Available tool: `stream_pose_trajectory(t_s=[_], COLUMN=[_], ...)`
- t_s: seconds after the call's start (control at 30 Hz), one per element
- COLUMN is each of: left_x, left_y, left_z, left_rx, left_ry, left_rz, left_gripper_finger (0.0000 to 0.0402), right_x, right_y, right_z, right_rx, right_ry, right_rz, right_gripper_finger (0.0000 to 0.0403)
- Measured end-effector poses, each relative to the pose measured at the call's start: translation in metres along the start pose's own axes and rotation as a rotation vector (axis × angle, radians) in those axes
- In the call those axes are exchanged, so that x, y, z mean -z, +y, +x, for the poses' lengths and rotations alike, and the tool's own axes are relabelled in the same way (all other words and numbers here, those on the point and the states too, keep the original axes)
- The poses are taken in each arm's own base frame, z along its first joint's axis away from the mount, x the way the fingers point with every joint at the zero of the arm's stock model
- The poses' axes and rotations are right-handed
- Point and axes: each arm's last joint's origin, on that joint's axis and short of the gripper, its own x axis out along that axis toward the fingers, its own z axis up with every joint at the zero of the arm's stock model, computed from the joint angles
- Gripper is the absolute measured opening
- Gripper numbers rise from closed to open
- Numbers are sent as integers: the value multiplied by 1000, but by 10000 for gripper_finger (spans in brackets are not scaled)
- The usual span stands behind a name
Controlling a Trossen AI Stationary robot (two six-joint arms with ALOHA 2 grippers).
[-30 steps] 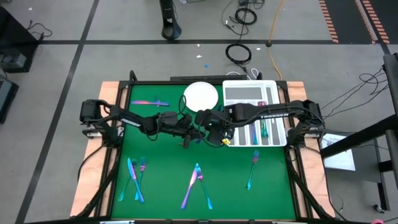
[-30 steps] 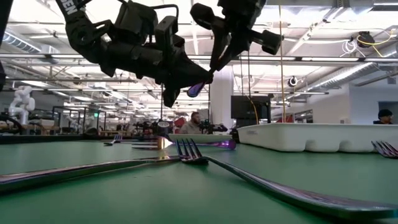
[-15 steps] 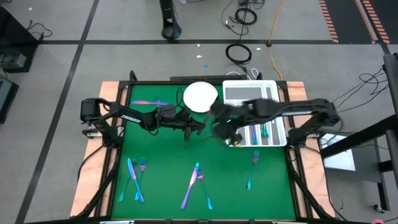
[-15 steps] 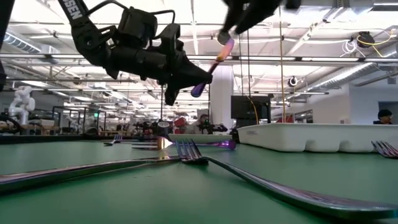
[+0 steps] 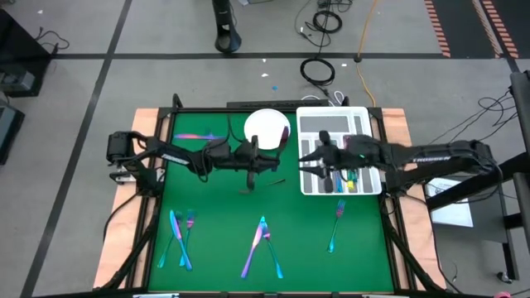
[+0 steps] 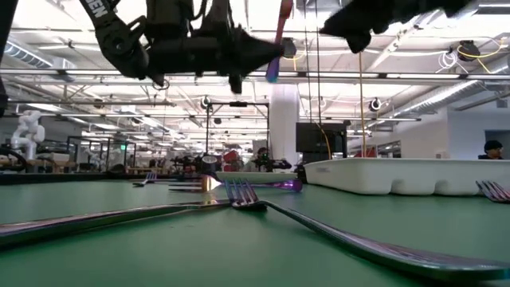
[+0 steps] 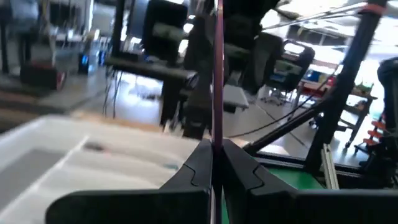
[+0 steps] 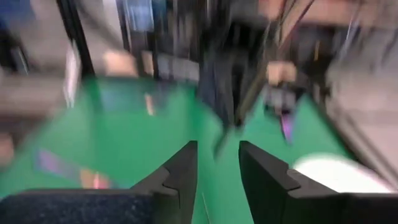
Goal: Sort silverware
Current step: Put the iridescent knife into the white silverware tray
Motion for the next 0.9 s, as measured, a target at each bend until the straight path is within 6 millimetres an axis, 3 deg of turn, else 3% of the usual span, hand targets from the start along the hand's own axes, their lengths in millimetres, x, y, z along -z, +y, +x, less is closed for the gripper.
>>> stream_pose_trajectory(t_s=[0.1,0.2,0.57,0.9], left_x=[-10,-21,-33,-21], left_y=[-6,-9,-9,-4], left_z=[6,14,28,37], left_rx=[27,37,6,-10], left_ry=[-57,-87,-91,-66], left_rz=[63,88,122,125], left_gripper_finger=[12,12,12,12], right_x=[16,27,4,2], right_y=[0,-3,-5,-8], right_z=[-1,1,24,43], right_rx=[34,97,103,115], right_ry=[-241,-328,-373,-334], right_rz=[59,110,62,36], right_gripper_finger=[106,114,192,186])
